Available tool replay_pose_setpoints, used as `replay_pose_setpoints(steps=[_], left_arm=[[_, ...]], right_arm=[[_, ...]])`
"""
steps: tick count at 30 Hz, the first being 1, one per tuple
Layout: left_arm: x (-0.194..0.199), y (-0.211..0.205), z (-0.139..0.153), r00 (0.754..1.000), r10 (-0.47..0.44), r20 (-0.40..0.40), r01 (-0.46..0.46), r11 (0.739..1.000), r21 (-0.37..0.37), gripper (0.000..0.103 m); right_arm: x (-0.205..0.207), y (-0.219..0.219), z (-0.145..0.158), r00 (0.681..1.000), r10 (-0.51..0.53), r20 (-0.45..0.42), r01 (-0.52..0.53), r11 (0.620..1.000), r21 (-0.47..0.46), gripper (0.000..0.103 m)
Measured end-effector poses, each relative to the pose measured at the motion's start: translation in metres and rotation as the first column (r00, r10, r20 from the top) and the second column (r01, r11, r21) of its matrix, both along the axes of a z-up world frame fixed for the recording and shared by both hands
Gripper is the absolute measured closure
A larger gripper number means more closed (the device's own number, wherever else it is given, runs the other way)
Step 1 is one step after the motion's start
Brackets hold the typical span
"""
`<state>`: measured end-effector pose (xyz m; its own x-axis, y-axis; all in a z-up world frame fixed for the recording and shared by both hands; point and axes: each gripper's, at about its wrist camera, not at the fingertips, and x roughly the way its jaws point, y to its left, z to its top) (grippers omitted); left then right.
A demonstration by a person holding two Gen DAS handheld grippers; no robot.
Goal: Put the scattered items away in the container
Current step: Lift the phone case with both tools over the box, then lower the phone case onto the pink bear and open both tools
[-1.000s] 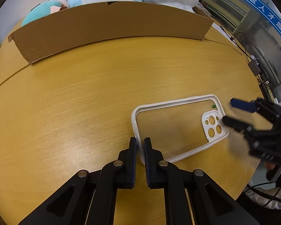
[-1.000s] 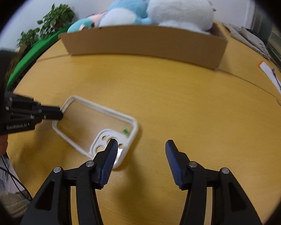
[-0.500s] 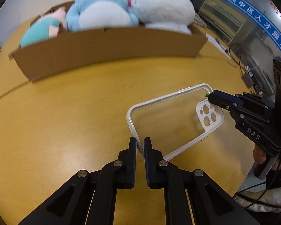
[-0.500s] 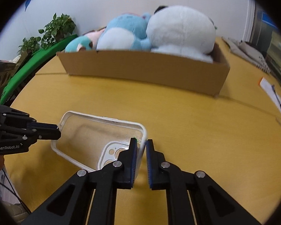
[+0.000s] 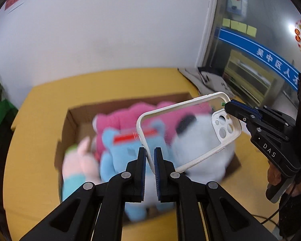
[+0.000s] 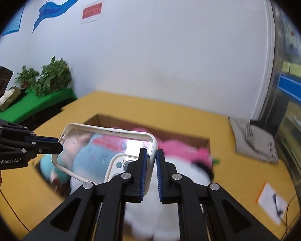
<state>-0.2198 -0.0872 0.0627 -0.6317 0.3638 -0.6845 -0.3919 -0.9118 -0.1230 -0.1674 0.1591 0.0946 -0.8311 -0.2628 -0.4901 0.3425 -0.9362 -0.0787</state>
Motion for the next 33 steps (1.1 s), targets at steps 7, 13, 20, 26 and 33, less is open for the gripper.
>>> replay_pose_setpoints(steps=[7,13,20,26,33], left_arm=[[-0.118,0.013,-0.039,0.992,0.046,0.119,-0.044,0.999,-0.019,0.096],[-0.148,0.028,-0.098,0.968,0.072,0.242,-0.051,0.994,-0.092,0.095],[-0.135,0.017,-0.08,0.966,0.118,0.229,-0.108,0.993,-0.057,0.052],[-0.075,-0.011,-0.028,0.98,0.178,0.087,-0.182,0.982,0.038,0.011],[0.034,-0.018,-0.004,0.968,0.231,-0.102,-0.232,0.973,-0.003,0.0]], right_arm=[[-0.129,-0.007,-0.021,0.989,-0.06,0.132,0.06,0.998,-0.001,0.094],[-0.164,-0.006,-0.089,0.927,-0.118,0.357,0.089,0.991,0.096,0.094],[-0.148,-0.002,-0.076,0.939,-0.164,0.302,0.125,0.982,0.145,0.06],[-0.092,0.009,-0.031,0.972,-0.167,0.164,0.151,0.983,0.104,0.018],[0.006,0.034,-0.02,0.977,-0.188,0.101,0.191,0.982,-0.011,0.018]])
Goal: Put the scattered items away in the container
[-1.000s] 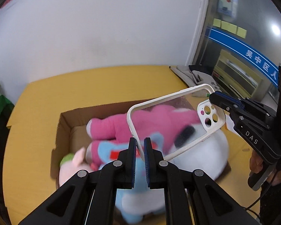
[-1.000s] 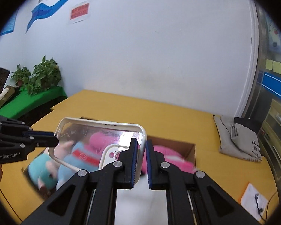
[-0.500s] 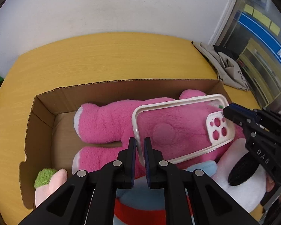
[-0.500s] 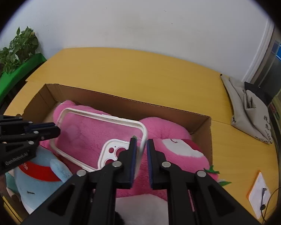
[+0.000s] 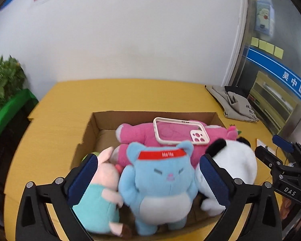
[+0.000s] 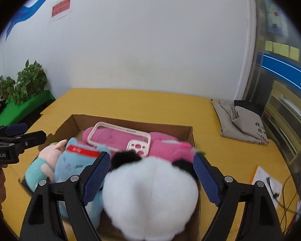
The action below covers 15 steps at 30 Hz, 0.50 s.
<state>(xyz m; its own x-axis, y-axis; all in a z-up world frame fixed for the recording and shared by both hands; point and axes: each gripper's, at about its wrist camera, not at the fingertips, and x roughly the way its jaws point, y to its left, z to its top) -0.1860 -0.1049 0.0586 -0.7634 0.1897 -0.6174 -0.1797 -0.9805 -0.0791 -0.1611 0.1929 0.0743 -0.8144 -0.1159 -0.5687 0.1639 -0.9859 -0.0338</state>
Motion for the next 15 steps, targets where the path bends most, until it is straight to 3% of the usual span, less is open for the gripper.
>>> replay_pose_setpoints(steps=[3,8,15], left_arm=[[0.041,0.002,-0.007,0.998,0.037,-0.046,-0.038,0.999,-0.029,0.0],[0.094,0.004,-0.03,0.999,0.037,-0.003,-0.037,0.999,0.016,0.0],[0.126,0.012,-0.035,0.999,0.033,0.013,-0.033,0.998,0.062,0.0]], right_arm=[[0.038,0.005,-0.011,0.998,-0.059,-0.033,0.059,0.998,-0.008,0.018],[0.079,0.016,-0.032,0.995,-0.094,0.014,0.095,0.995,-0.033,0.018],[0.116,0.009,-0.031,0.997,-0.076,0.008,0.076,0.997,-0.006,0.018]])
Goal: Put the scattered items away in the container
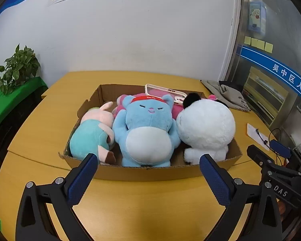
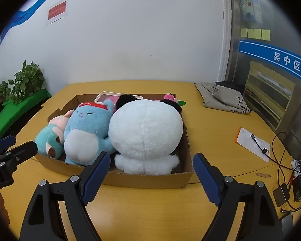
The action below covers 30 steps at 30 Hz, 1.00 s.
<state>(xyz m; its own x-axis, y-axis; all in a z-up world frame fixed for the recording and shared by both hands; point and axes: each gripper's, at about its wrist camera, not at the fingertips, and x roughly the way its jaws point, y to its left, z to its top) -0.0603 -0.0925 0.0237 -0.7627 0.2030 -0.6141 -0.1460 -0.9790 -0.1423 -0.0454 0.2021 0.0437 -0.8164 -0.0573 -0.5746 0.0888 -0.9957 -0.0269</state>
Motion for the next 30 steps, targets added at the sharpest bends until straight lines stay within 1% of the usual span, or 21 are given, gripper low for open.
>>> replay_pose_setpoints(steps=[4,11,16,25,30], left_arm=[[0.011,0.005,0.001,1.0,-0.012,-0.003,0.012,1.0,-0.003,0.0],[0.02,0.013,0.0,0.999,-0.033,-0.001,0.033,0.999,-0.005,0.0],[0.019,0.011,0.0,1.0,-0.024,-0.005,0.024,1.0,-0.001,0.0],[0.015,0.007,-0.007,1.0,-0.019,0.015,0.019,1.0,0.014,0.0],[0.012,0.008,-0.009,1.0,-0.021,0.022,0.021,1.0,0.006,0.0]], right_arm=[[0.015,-0.002,0.003,1.0,0.006,-0.017,-0.006,1.0,0.0,0.018],[0.02,-0.006,0.001,1.0,-0.003,-0.017,0.003,1.0,0.007,0.018],[0.018,-0.006,-0.002,1.0,-0.007,-0.01,0.007,1.0,0.011,0.018],[0.015,-0.005,-0.007,1.0,-0.012,0.004,0.012,1.0,0.01,0.018],[0.012,-0.008,-0.01,1.0,-0.009,0.006,0.009,1.0,0.013,0.018]])
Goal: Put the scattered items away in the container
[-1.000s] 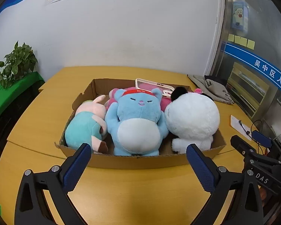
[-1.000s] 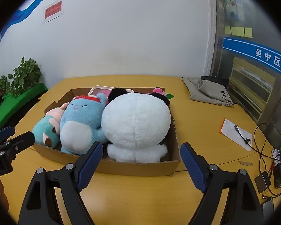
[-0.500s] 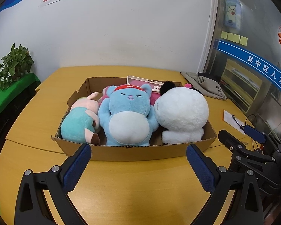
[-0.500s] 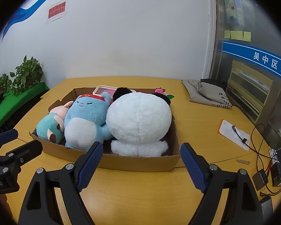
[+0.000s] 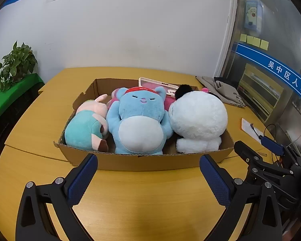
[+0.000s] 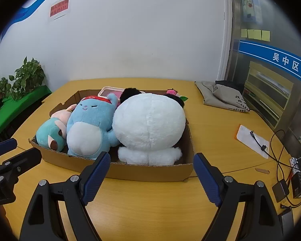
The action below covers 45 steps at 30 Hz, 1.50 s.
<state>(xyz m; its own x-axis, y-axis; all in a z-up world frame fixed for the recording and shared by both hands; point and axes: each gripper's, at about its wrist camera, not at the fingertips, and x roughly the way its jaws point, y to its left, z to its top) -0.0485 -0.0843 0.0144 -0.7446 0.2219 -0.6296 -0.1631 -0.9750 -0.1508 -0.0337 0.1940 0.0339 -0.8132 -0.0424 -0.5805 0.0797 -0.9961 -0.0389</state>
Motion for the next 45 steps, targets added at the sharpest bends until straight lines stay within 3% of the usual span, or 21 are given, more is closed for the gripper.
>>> replay_pose_setpoints(steps=[21,30,45], left_arm=[[-0.003,0.01,-0.01,0.999,-0.039,0.011,0.04,0.999,-0.033,0.0],[-0.002,0.006,-0.013,1.0,-0.023,0.009,0.023,1.0,-0.017,0.0],[-0.003,0.008,-0.021,1.0,0.024,0.019,-0.022,0.997,-0.073,0.0]], right_arm=[[-0.005,0.002,-0.013,1.0,0.009,0.016,-0.009,1.0,-0.005,0.018],[-0.005,0.004,-0.016,1.0,0.006,0.022,-0.006,1.0,-0.009,0.018],[-0.005,0.001,-0.021,0.999,0.015,0.029,-0.015,1.0,-0.013,0.018]])
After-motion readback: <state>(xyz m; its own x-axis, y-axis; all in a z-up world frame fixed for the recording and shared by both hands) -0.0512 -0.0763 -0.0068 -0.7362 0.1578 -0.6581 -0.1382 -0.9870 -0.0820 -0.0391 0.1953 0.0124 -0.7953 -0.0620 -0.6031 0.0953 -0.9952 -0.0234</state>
